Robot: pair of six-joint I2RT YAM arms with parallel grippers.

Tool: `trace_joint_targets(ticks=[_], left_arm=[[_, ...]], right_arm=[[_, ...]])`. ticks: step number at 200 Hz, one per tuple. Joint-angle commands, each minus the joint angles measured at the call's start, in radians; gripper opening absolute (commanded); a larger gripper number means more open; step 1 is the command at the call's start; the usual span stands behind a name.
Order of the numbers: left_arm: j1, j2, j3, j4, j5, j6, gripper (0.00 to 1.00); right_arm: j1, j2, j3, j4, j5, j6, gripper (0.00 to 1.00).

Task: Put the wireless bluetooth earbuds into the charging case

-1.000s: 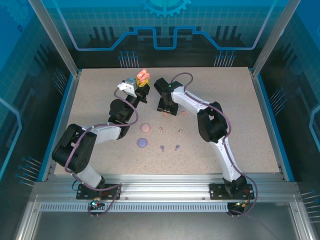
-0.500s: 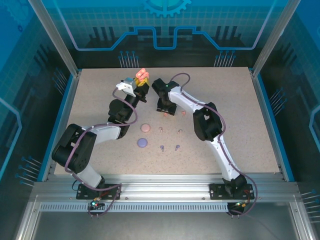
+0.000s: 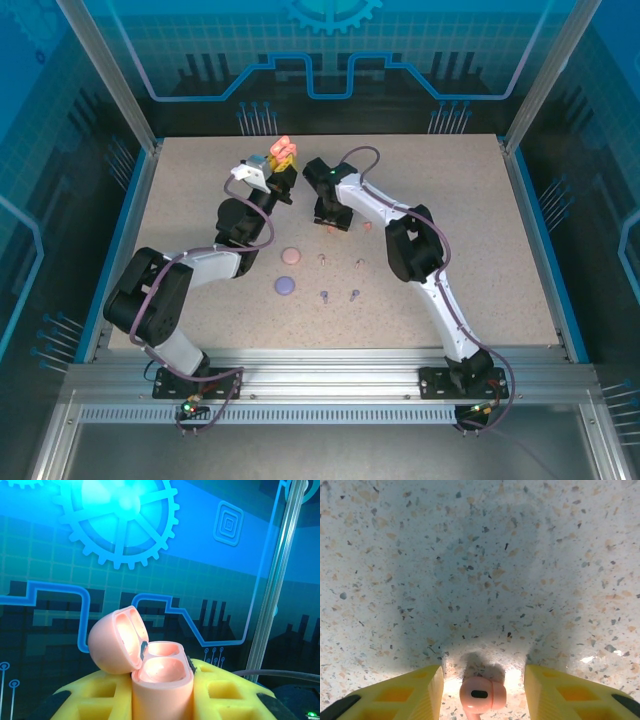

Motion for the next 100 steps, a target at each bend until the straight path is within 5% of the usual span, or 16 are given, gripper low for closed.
trace_joint_targets(ticks=[1,100], left_arm=[[0.008,0.014,0.009,0.055,0.012,-0.010,0.00],[0.009,0.013,0.003,0.060,0.017,-0.010,0.00]], right_arm=[[0.032,0.033,0.022,-0.043,0.015,0.034,0.46],[0.040,0.048,0.025,-0.036,0.000,0.064,0.35]])
